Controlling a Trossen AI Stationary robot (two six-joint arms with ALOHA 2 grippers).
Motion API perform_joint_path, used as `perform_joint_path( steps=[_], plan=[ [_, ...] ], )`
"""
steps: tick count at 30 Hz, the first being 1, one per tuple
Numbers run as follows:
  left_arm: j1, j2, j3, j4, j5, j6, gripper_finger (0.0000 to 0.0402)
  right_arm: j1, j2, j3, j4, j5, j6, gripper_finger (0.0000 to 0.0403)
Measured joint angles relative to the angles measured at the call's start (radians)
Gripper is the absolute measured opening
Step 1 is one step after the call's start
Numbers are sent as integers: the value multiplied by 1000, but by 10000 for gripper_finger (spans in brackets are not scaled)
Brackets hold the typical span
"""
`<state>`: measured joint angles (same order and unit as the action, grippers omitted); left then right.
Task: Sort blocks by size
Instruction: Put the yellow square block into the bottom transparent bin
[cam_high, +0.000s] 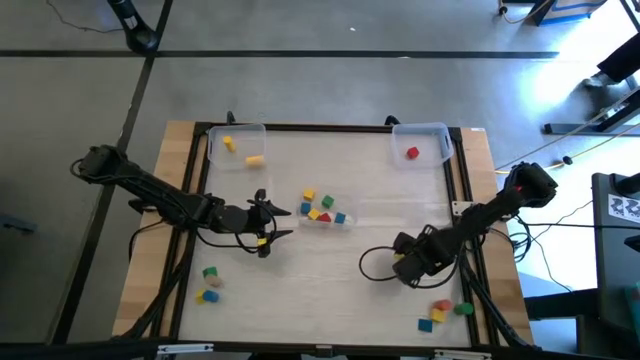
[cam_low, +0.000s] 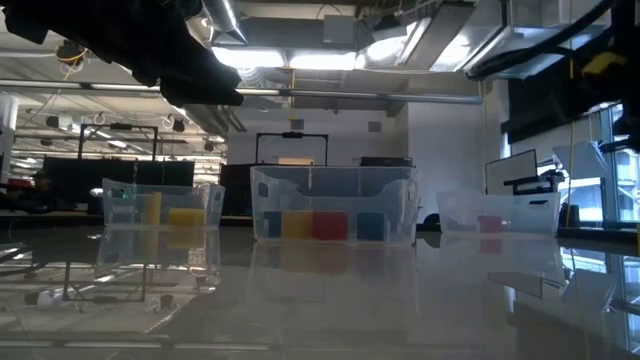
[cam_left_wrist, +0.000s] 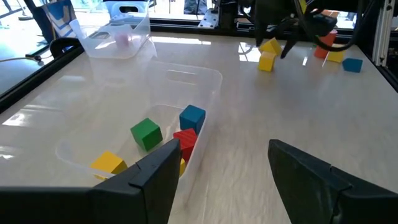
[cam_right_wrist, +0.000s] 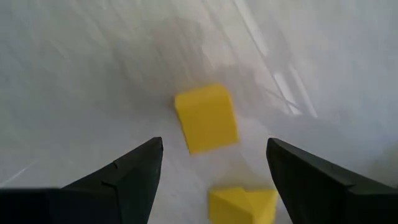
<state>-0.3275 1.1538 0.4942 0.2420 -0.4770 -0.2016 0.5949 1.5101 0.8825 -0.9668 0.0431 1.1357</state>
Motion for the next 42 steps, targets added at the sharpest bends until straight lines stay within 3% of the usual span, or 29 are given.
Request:
perform_joint_path(
  steps=[8, 17, 27, 31, 35, 39, 42],
  plan=[
    [0, 0, 0, 0, 0, 0, 230, 0, 0, -97, 143, 4, -26, 272],
    [0, 0, 0, 0, 0, 0, 230, 0, -1, -122, 215, 19, -70, 132],
    [0, 0, 0, 0, 0, 0, 230, -14, -1, -107, 320, 103, -97, 130],
    [0, 0, 0, 0, 0, 0, 230, -54, -1, -26, 322, 217, -175, 135],
    [0, 0, 0, 0, 0, 0, 230, -102, -1, 75, 361, 406, -323, 135],
    [0, 0, 0, 0, 0, 0, 230, -167, -1, 111, 540, 574, -524, 135],
    [0, 0, 0, 0, 0, -7, 230, -227, -1, 111, 665, 610, -673, 137]
  ],
)
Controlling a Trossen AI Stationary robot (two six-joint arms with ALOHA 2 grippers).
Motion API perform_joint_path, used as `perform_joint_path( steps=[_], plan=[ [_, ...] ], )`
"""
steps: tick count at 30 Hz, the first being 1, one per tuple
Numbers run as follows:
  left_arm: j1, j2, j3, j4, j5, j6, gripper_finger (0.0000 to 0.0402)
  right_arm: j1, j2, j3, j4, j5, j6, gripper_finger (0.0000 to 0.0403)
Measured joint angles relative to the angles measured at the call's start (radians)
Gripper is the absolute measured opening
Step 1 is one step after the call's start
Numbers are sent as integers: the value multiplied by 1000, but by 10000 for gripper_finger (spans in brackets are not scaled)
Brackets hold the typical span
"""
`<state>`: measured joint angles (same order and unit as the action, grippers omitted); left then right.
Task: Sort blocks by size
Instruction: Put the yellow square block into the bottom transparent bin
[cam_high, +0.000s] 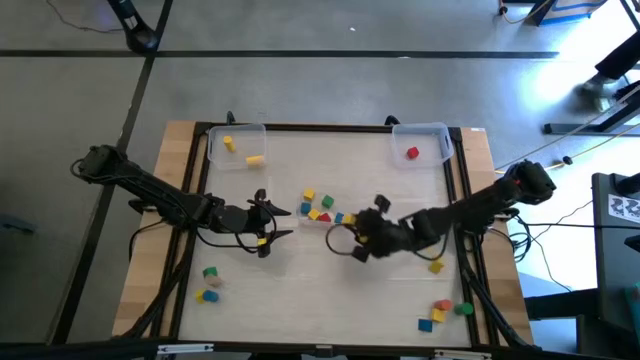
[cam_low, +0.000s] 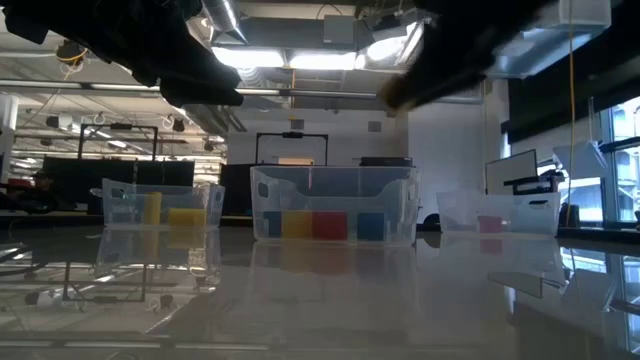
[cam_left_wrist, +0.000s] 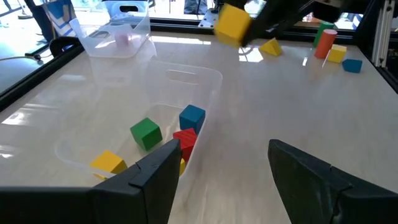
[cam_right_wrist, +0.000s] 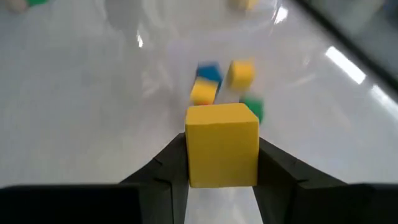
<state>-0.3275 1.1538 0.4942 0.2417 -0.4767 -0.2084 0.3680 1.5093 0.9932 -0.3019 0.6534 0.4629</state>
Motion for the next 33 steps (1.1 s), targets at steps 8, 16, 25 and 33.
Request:
perform_joint_path(
  steps=[8, 16, 25, 33],
  plan=[
    [0, 0, 0, 3, 0, -1, 230, -164, 40, -20, 71, 31, -96, 139],
    [0, 0, 1, 1, 0, -1, 230, -289, 106, -27, 74, -158, 6, 140],
    [0, 0, 1, 1, 0, 6, 230, -330, 108, -27, 70, -264, 22, 223],
    [0, 0, 1, 1, 0, 6, 230, -247, 57, -27, 66, -309, -16, 279]
  ],
)
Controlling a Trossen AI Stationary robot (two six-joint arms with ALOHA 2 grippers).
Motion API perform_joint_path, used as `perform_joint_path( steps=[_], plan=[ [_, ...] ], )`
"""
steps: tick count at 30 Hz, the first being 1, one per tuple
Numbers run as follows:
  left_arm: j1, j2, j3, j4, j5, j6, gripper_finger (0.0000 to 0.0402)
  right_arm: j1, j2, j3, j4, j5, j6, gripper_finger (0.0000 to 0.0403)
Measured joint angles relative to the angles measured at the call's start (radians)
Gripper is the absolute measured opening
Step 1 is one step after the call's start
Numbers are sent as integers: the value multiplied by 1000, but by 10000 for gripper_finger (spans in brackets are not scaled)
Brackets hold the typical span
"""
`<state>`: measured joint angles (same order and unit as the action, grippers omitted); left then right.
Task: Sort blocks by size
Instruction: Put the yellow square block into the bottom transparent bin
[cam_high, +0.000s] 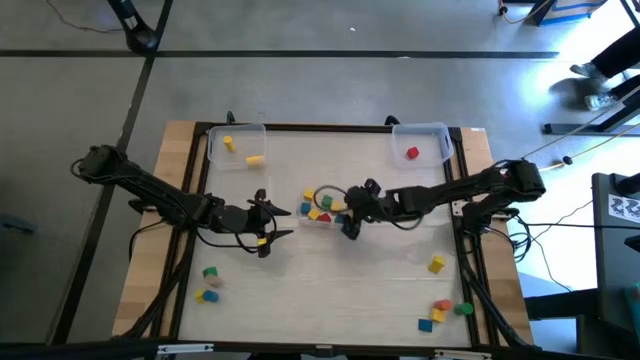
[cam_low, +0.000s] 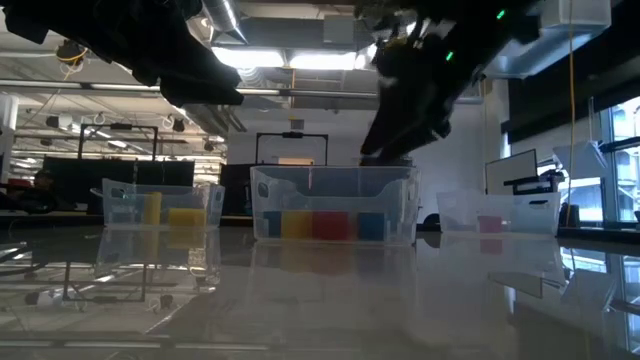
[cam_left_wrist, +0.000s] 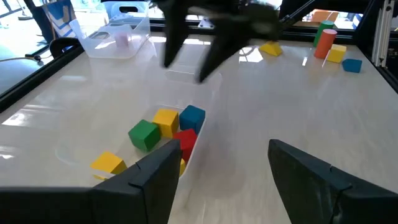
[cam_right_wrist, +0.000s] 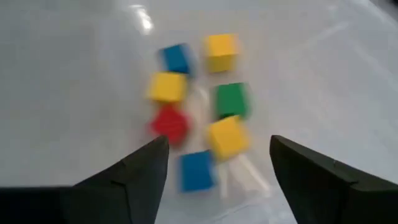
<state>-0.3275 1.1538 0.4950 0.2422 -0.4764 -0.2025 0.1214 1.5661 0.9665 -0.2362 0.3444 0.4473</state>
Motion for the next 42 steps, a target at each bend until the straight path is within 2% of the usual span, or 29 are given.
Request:
perform_joint_path(
  steps=[4, 7, 12, 16, 24, 32, 35, 38, 42],
  plan=[
    [0, 0, 0, 0, 0, 0, 230, 84, -52, 0, -22, -61, 28, 282],
    [0, 0, 0, 0, 0, 0, 230, 151, -95, 0, -95, -128, 106, 282],
    [0, 0, 0, 0, 0, -2, 230, 283, -144, 1, -237, -263, 336, 282],
    [0, 0, 0, 0, 0, -2, 230, 399, -144, 1, -284, -373, 560, 282],
    [0, 0, 0, 0, 0, 0, 230, 581, -139, 2, -406, -364, 967, 282],
    [0, 0, 0, 0, 0, 0, 230, 669, -139, 1, -635, -365, 1250, 282],
    [0, 0, 0, 0, 0, 0, 230, 692, -139, 1, -572, -418, 1327, 282],
    [0, 0, 0, 0, 0, -10, 230, 724, -139, 1, -416, -462, 1418, 282],
    [0, 0, 0, 0, 0, -11, 230, 781, -128, 1, -210, -421, 1527, 282]
  ],
)
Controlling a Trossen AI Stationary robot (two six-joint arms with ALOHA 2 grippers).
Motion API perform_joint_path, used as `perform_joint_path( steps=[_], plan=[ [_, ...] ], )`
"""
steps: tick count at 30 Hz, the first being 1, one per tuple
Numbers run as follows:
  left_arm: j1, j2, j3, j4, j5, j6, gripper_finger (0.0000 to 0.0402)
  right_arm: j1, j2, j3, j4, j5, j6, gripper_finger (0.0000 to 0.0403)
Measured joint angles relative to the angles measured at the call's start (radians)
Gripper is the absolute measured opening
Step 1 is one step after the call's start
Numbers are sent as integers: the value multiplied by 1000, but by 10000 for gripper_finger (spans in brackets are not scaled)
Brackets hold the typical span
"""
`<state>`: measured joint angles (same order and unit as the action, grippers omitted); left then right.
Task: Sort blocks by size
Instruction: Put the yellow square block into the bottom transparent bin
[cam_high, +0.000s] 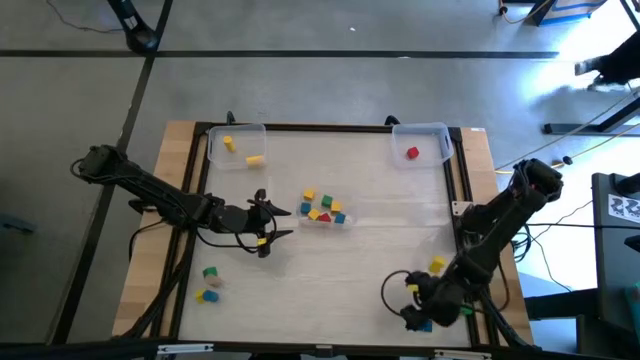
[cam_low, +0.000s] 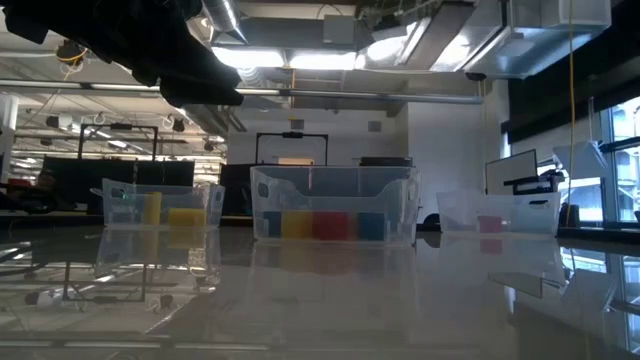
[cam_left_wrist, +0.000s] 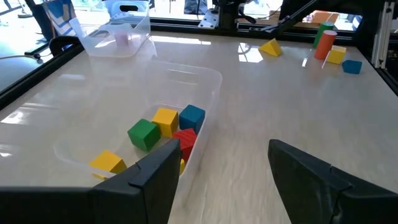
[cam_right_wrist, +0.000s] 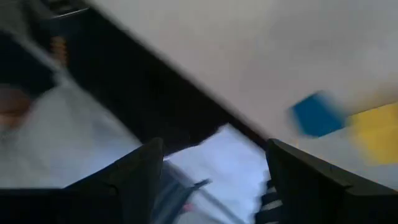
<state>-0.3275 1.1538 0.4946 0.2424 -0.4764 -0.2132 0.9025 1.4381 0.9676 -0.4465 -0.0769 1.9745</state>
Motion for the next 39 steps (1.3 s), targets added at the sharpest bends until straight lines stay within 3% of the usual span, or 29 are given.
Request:
perform_joint_path(
  steps=[5, 11, 13, 22, 39],
  plan=[
    [0, 0, 0, 0, 0, 26, 230, 51, 53, 0, 41, 35, 66, 282],
    [0, 0, 0, 0, 0, 38, 230, 77, 128, 0, 39, -138, 211, 282],
    [0, 0, 0, 0, 0, 38, 230, 83, 131, 0, 32, -152, 231, 282],
    [1, 0, 0, 1, 0, 33, 230, 86, 131, 0, -162, -118, 221, 282],
    [1, 0, 0, 4, -1, 30, 230, 77, 207, 4, -134, -123, 133, 282]
  ],
)
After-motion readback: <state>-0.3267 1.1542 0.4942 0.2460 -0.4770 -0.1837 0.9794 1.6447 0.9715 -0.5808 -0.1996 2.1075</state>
